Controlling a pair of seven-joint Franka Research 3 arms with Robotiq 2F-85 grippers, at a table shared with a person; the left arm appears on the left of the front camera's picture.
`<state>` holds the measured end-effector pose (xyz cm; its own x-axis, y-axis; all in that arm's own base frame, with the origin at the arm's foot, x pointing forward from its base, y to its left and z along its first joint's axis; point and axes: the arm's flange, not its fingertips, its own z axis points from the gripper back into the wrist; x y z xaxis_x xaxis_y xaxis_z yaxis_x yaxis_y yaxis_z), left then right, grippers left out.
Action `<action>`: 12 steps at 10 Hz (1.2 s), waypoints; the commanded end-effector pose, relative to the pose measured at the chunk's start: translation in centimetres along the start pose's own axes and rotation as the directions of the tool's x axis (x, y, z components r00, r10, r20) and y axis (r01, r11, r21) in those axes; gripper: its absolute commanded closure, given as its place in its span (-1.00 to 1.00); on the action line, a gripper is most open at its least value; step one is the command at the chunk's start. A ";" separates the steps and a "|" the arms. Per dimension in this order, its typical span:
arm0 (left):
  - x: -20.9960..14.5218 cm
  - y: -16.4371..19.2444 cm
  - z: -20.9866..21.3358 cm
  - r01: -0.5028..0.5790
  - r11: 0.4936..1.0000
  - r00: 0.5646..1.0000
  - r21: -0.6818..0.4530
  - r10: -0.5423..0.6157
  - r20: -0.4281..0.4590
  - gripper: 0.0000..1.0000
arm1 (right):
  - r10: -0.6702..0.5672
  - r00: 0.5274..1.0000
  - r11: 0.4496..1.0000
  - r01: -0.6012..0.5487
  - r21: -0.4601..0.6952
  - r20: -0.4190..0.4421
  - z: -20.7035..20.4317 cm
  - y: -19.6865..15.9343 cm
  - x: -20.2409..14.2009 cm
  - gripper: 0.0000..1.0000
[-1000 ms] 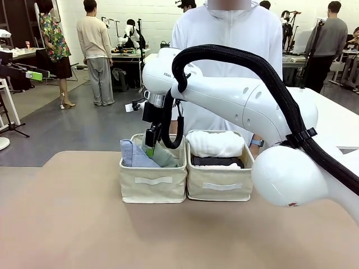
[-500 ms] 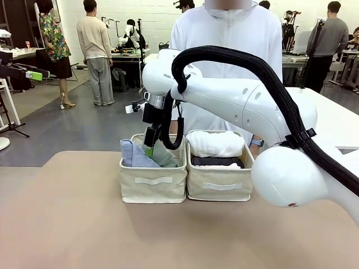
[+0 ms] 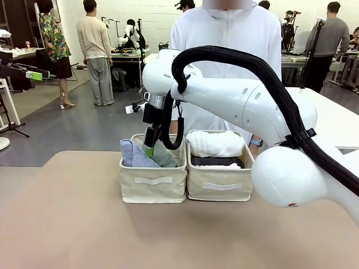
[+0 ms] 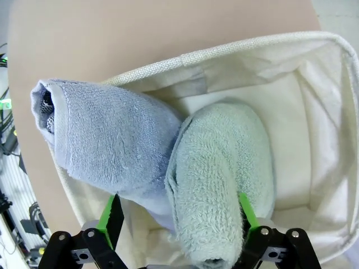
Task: Sort the towels based on their folding style.
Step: Pick up another triangle-folded towel from the table and place it in the left Fabric basket.
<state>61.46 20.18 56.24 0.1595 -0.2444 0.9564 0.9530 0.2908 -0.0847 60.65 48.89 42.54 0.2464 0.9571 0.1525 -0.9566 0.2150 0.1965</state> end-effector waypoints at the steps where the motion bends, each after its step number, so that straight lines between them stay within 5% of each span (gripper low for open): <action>1: 0.1 0.0 0.0 0.000 1.000 1.000 0.007 -0.001 0.017 -1.00 | -0.013 1.000 1.000 0.013 0.000 -0.028 0.9 -2.4 2.5 -1.00; 4: 0.1 0.0 0.0 0.000 1.000 1.000 0.007 -0.001 0.017 -1.00 | -0.131 0.991 0.991 0.131 -0.004 0.029 3.4 -0.1 -2.9 -1.00; 7: 0.1 0.0 0.0 0.000 1.000 1.000 0.007 -0.001 0.017 -1.00 | -0.210 0.977 0.974 0.206 0.096 0.031 5.3 2.5 -11.4 -1.00; 12: 0.1 0.0 0.0 0.000 1.000 1.000 0.007 -0.001 0.017 -1.00 | -0.293 0.938 0.955 0.277 0.105 0.186 8.2 6.0 -26.2 -1.00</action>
<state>61.44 20.23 56.25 0.1596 -0.2444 0.9564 0.9528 0.2916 -0.0845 66.13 31.39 55.26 0.5286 0.8204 0.2181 -0.8329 0.4516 0.3199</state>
